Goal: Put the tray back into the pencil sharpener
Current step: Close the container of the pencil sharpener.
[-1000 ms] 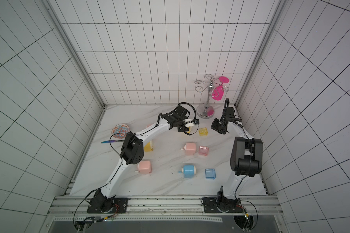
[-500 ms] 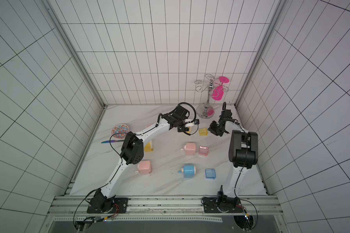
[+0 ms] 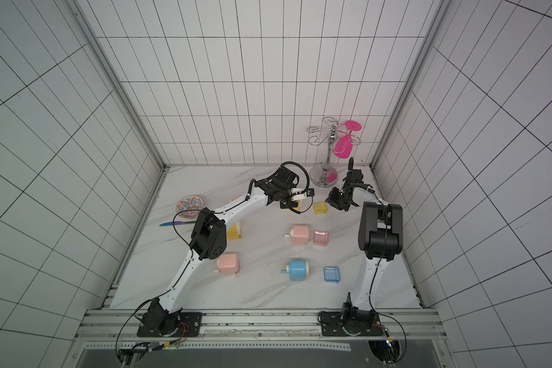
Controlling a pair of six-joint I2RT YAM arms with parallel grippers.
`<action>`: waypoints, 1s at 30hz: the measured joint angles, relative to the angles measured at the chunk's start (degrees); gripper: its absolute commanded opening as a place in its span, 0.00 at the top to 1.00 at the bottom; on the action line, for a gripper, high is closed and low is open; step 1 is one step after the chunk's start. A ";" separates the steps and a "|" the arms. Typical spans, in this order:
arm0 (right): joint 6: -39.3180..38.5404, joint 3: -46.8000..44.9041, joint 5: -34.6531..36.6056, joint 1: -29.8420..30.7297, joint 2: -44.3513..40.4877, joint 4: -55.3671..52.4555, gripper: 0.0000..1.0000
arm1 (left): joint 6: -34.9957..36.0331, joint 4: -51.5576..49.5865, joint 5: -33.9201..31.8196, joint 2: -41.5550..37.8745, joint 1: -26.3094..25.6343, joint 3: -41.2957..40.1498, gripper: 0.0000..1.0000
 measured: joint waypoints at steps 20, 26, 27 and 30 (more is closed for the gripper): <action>-0.59 0.09 2.23 2.29 0.42 -1.95 0.78 | 0.02 0.57 0.00 0.00 0.00 -0.31 0.45; -0.07 0.09 3.69 3.89 0.42 -2.14 0.80 | 0.02 0.59 0.00 0.00 0.00 -0.33 0.45; 0.13 0.09 3.78 4.15 0.42 -2.16 0.81 | 0.00 0.59 0.00 0.00 0.00 -0.33 0.45; 0.94 0.09 4.17 4.81 0.42 -2.16 0.81 | 0.02 0.59 0.00 0.00 0.00 -0.33 0.45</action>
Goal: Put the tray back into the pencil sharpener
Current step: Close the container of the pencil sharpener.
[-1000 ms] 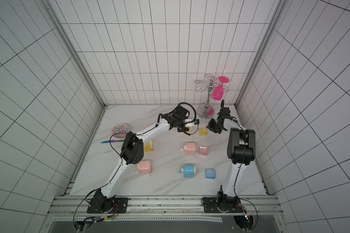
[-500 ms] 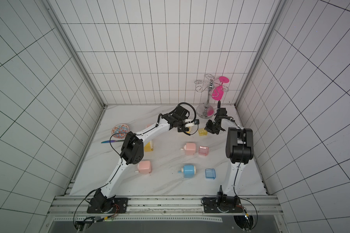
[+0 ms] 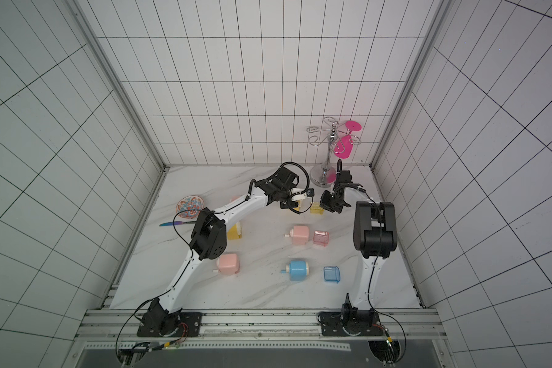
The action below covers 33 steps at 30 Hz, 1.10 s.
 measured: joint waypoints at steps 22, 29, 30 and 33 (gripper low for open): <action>1.22 4.37 1.68 2.78 2.58 -1.29 0.82 | 0.04 0.13 0.04 0.00 0.39 -0.20 0.45; 1.14 4.83 2.36 3.21 3.50 -2.40 0.85 | 0.13 0.13 0.07 0.00 0.48 -0.39 0.45; 1.05 4.94 2.45 3.32 3.50 -2.54 0.85 | 0.13 0.15 0.09 0.00 0.48 -0.39 0.45; 0.85 5.38 2.49 3.65 3.50 -2.82 0.85 | 0.13 0.15 0.07 0.00 0.50 -0.39 0.45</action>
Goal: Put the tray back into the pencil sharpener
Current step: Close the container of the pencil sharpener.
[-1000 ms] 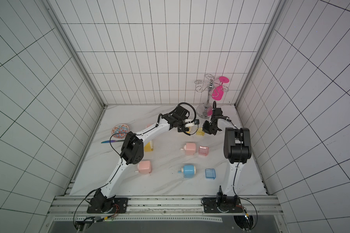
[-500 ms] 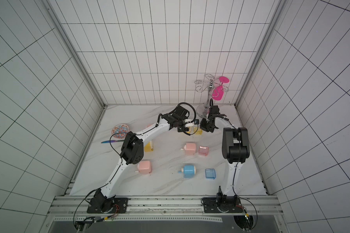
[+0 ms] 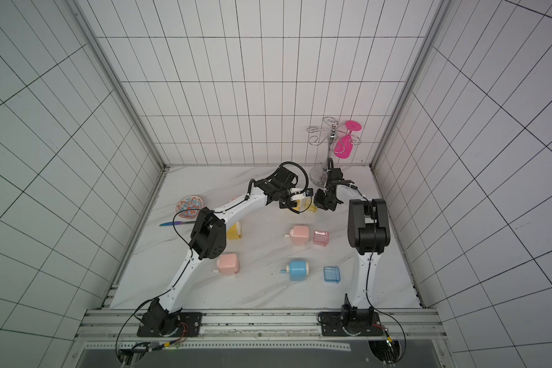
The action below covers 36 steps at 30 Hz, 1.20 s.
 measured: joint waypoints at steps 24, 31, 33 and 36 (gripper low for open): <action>-4.46 5.68 0.02 1.33 2.01 -4.15 0.86 | 0.02 0.02 0.11 0.00 0.22 -0.11 0.45; -6.12 7.06 0.09 1.49 3.39 -6.86 0.86 | 0.04 0.00 0.11 0.00 0.26 -0.11 0.45; -6.45 7.50 0.07 1.62 3.67 -7.54 0.87 | 0.04 0.00 0.11 0.00 0.26 -0.11 0.45; -6.69 8.07 0.07 1.70 4.04 -8.02 0.87 | 0.02 0.00 0.11 0.00 0.26 -0.11 0.45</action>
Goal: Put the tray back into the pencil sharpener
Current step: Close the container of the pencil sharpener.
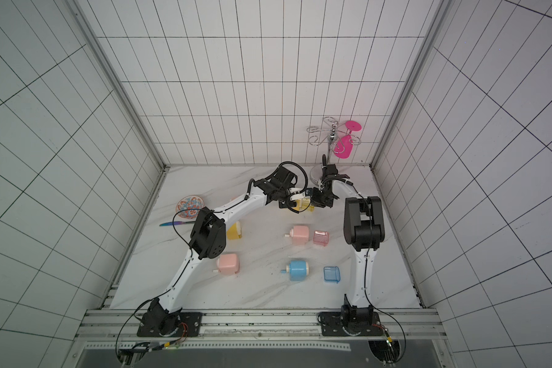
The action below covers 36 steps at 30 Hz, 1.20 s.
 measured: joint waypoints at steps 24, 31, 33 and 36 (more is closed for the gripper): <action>-1.64 2.43 2.80 0.22 0.98 -2.43 0.92 | 0.00 0.00 0.00 0.00 0.00 -0.02 0.45; -3.56 5.35 5.95 1.81 1.01 -6.69 0.92 | 0.00 0.00 0.00 0.00 0.00 -0.02 0.45; -4.22 6.93 6.99 2.43 1.11 -7.72 0.92 | 0.00 0.00 0.00 0.00 0.00 -0.02 0.45; -4.92 8.85 8.17 3.21 1.46 -8.96 0.92 | 0.02 0.02 -0.02 -0.02 0.00 -0.04 0.45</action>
